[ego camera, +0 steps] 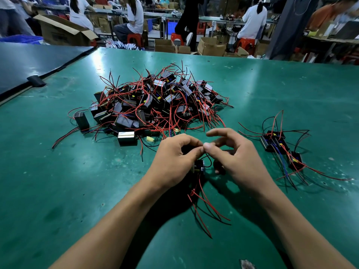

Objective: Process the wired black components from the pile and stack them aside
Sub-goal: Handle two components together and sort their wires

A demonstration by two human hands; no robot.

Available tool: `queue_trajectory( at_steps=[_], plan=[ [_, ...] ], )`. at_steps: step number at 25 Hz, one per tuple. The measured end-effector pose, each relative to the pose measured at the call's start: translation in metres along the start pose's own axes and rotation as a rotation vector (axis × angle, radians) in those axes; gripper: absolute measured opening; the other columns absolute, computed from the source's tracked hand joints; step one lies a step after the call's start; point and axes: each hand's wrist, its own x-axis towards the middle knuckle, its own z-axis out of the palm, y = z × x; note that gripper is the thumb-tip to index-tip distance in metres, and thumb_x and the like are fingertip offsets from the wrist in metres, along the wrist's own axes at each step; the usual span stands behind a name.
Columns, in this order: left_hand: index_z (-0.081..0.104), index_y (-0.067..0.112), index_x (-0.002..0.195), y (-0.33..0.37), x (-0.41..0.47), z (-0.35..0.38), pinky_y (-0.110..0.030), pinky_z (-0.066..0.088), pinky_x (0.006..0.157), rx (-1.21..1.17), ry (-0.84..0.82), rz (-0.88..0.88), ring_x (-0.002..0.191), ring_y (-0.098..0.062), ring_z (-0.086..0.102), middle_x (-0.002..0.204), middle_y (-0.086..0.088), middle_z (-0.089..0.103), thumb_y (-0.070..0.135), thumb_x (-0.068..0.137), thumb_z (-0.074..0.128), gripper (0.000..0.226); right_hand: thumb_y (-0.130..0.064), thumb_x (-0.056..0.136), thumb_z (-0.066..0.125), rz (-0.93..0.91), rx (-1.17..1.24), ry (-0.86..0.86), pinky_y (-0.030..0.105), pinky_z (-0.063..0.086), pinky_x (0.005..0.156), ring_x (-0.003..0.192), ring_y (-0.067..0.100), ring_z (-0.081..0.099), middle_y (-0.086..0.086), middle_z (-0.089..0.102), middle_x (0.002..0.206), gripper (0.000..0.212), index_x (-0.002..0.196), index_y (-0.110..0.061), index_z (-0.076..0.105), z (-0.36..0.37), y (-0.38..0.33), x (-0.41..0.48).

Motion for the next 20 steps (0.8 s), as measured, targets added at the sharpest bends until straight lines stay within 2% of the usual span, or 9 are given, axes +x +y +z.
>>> queue_trajectory(
  at_steps=[1,3,5,7,10,14,16,18,20],
  plan=[
    [0.073,0.005,0.091,0.0,0.0,-0.002,-0.027,0.052,0.067,-0.017,-0.018,-0.018,0.072,-0.018,0.065,0.081,-0.007,0.071,0.014,0.086,0.073,0.01,-0.018,0.089,0.075,-0.025,-0.017,-0.056,0.024,0.048,0.05,0.05,0.012,0.055,-0.004,0.07,0.084,0.016,0.102,-0.027,0.073,-0.003,0.0,-0.001],
    [0.073,0.005,0.09,-0.001,0.0,-0.006,-0.018,0.044,0.057,-0.028,-0.066,-0.048,0.057,-0.006,0.055,0.074,-0.002,0.068,0.014,0.087,0.072,0.009,-0.015,0.089,0.074,-0.063,-0.082,-0.113,0.02,0.048,0.052,0.052,0.011,0.055,-0.009,0.073,0.086,0.02,0.103,-0.029,0.076,-0.007,0.003,-0.001],
    [0.073,0.005,0.088,-0.001,0.0,-0.008,-0.01,0.034,0.051,-0.044,-0.108,-0.074,0.048,0.002,0.043,0.064,0.002,0.06,0.014,0.089,0.07,0.009,-0.016,0.089,0.074,-0.074,-0.118,-0.113,0.025,0.048,0.052,0.053,0.014,0.052,-0.005,0.075,0.084,0.019,0.102,-0.031,0.077,-0.01,0.006,0.0],
    [0.073,0.006,0.088,-0.001,0.0,-0.01,-0.013,0.034,0.052,-0.061,-0.143,-0.09,0.05,0.0,0.04,0.063,0.002,0.057,0.015,0.09,0.069,0.01,-0.023,0.087,0.076,-0.066,-0.105,-0.115,0.033,0.048,0.05,0.05,0.016,0.047,0.004,0.072,0.072,0.016,0.099,-0.033,0.077,-0.011,0.008,0.001],
    [0.074,0.008,0.087,-0.002,0.0,-0.014,-0.017,0.032,0.051,-0.072,-0.189,-0.107,0.051,-0.004,0.038,0.061,0.004,0.054,0.018,0.09,0.069,0.012,-0.038,0.08,0.075,-0.068,-0.091,-0.105,0.022,0.039,0.047,0.044,0.011,0.042,-0.002,0.06,0.052,0.016,0.095,-0.032,0.078,-0.012,0.009,0.001],
    [0.074,0.009,0.089,-0.001,0.0,-0.017,-0.013,0.036,0.053,-0.084,-0.226,-0.118,0.055,-0.003,0.044,0.063,0.006,0.06,0.02,0.09,0.069,0.012,-0.033,0.082,0.076,-0.126,-0.135,-0.092,0.017,0.035,0.046,0.043,0.007,0.04,-0.01,0.061,0.053,0.01,0.089,-0.026,0.079,-0.012,0.006,-0.001],
    [0.075,0.009,0.089,-0.001,0.001,-0.017,-0.011,0.036,0.054,-0.087,-0.233,-0.121,0.054,-0.001,0.046,0.063,0.009,0.062,0.02,0.09,0.069,0.013,-0.029,0.084,0.075,-0.166,-0.162,-0.086,0.019,0.035,0.044,0.043,0.006,0.041,-0.012,0.061,0.055,0.005,0.087,-0.026,0.077,-0.012,0.005,-0.001],
    [0.074,0.006,0.089,0.0,0.001,-0.017,-0.006,0.033,0.05,-0.09,-0.222,-0.112,0.046,0.004,0.043,0.053,0.016,0.057,0.017,0.09,0.069,0.012,-0.033,0.085,0.073,-0.163,-0.17,-0.077,0.029,0.035,0.043,0.044,0.016,0.042,0.0,0.06,0.056,0.007,0.084,-0.026,0.075,-0.011,0.003,-0.002],
    [0.073,0.002,0.09,0.001,0.001,-0.017,-0.003,0.029,0.045,-0.086,-0.212,-0.096,0.039,0.005,0.042,0.043,0.019,0.052,0.013,0.091,0.068,0.013,-0.031,0.088,0.072,-0.139,-0.174,-0.076,0.029,0.034,0.044,0.044,0.019,0.042,0.004,0.056,0.054,0.007,0.083,-0.027,0.072,-0.011,0.003,-0.002]
  ],
)
